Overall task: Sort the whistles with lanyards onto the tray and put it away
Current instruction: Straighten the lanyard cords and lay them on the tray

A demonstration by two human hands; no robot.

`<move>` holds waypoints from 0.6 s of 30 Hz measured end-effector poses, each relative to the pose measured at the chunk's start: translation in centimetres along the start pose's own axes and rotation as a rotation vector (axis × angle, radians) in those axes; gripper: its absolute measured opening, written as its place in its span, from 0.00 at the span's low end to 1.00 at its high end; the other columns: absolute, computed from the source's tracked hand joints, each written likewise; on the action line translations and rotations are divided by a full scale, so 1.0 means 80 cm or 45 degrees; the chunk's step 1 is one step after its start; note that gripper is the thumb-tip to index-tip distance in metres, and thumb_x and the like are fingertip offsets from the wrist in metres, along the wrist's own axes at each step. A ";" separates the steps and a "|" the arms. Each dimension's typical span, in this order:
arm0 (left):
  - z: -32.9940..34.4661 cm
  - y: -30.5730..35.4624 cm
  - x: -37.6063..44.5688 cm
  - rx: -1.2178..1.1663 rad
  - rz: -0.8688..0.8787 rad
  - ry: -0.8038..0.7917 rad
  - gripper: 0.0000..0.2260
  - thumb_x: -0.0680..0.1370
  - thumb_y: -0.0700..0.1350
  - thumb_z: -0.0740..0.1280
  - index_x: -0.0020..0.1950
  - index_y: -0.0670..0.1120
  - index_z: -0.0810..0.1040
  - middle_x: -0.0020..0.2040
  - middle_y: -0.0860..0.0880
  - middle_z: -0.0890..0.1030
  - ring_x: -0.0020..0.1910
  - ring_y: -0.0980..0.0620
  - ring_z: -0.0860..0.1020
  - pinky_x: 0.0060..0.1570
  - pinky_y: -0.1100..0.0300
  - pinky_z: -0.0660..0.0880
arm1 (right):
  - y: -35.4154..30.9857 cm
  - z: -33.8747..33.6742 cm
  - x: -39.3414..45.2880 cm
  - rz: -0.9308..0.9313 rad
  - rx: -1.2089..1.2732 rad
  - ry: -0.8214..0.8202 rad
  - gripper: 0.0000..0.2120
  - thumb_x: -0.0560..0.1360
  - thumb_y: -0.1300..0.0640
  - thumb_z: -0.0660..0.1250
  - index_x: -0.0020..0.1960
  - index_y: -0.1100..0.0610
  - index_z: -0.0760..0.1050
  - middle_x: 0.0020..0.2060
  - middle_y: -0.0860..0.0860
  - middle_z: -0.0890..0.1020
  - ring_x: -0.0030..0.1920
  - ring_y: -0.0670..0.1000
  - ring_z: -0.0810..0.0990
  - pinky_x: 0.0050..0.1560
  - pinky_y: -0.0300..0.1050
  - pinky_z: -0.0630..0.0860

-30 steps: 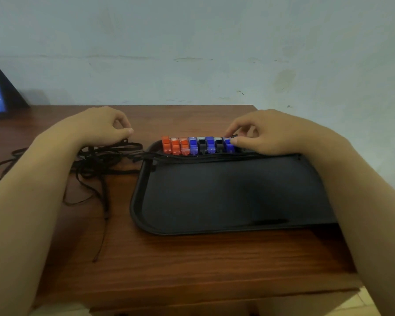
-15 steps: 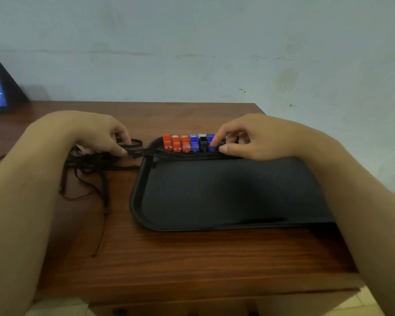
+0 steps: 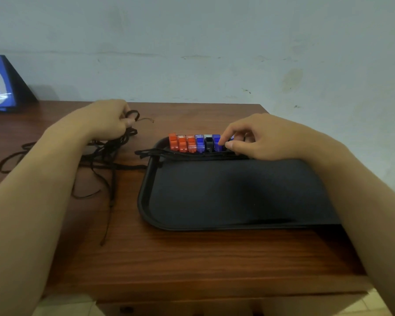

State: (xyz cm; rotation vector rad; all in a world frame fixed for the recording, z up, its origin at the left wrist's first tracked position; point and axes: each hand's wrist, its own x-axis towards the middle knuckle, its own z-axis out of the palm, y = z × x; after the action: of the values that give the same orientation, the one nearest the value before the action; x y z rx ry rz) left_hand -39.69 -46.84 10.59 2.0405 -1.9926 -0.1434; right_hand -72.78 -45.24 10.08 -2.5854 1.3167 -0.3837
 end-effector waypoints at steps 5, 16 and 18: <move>0.000 -0.006 0.001 -0.199 -0.074 0.112 0.14 0.82 0.48 0.66 0.63 0.45 0.67 0.48 0.48 0.86 0.48 0.48 0.80 0.48 0.52 0.72 | 0.000 0.000 0.000 0.017 -0.004 0.013 0.07 0.81 0.49 0.65 0.55 0.42 0.81 0.36 0.42 0.84 0.38 0.39 0.79 0.45 0.41 0.75; -0.010 0.003 -0.008 -0.542 0.016 0.611 0.10 0.81 0.52 0.66 0.59 0.51 0.70 0.42 0.57 0.85 0.45 0.59 0.76 0.48 0.57 0.69 | 0.001 0.001 0.001 0.053 -0.014 0.024 0.08 0.82 0.49 0.63 0.55 0.43 0.81 0.37 0.42 0.85 0.38 0.36 0.80 0.44 0.40 0.74; -0.007 0.003 -0.006 -0.456 0.052 0.564 0.12 0.81 0.53 0.67 0.60 0.50 0.72 0.42 0.58 0.85 0.51 0.56 0.77 0.51 0.58 0.68 | 0.002 0.001 0.002 0.056 -0.019 0.028 0.07 0.81 0.48 0.63 0.55 0.43 0.81 0.38 0.41 0.85 0.38 0.37 0.80 0.45 0.41 0.76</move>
State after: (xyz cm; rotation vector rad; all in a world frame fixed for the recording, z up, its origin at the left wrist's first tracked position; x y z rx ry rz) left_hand -39.75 -46.31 11.15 1.6350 -1.6015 -0.0311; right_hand -72.75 -45.44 9.96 -2.5669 1.3862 -0.3974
